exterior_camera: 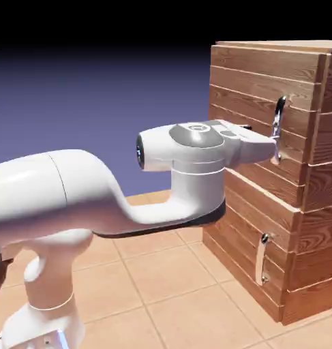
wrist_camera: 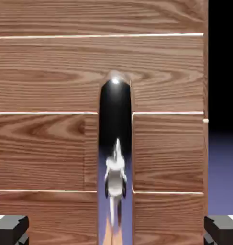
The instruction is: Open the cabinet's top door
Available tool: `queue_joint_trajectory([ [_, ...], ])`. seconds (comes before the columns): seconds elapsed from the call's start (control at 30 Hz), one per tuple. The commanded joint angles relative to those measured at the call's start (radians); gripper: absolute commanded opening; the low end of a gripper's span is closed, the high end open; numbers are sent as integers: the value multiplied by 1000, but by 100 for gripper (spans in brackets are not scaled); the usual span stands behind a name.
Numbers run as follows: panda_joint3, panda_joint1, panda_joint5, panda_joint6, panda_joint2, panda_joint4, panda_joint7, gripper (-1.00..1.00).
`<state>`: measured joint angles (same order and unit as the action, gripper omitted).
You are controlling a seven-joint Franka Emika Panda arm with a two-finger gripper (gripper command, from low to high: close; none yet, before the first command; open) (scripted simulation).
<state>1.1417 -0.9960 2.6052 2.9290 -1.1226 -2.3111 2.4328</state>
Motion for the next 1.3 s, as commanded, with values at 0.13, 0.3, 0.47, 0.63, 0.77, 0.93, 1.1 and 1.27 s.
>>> queue_joint_trajectory([
  [0.13, 6, -32, 4, -45, 11, 10, 8, -100],
  [0.3, -128, 149, -59, -174, -7, -164, 31, -100],
  [0.47, -291, 330, -171, -302, -46, -334, 35, -100],
  [0.63, -472, 479, -331, -425, -112, -480, 18, -100],
  [0.77, -617, 556, -477, -516, -173, -569, -5, -100],
  [0.93, -798, 604, -670, -631, -245, -648, -35, -100],
  [1.1, -979, 609, -862, -748, -294, -691, -57, -100],
  [1.27, -1160, 590, -1046, -870, -308, -703, -63, -100],
])
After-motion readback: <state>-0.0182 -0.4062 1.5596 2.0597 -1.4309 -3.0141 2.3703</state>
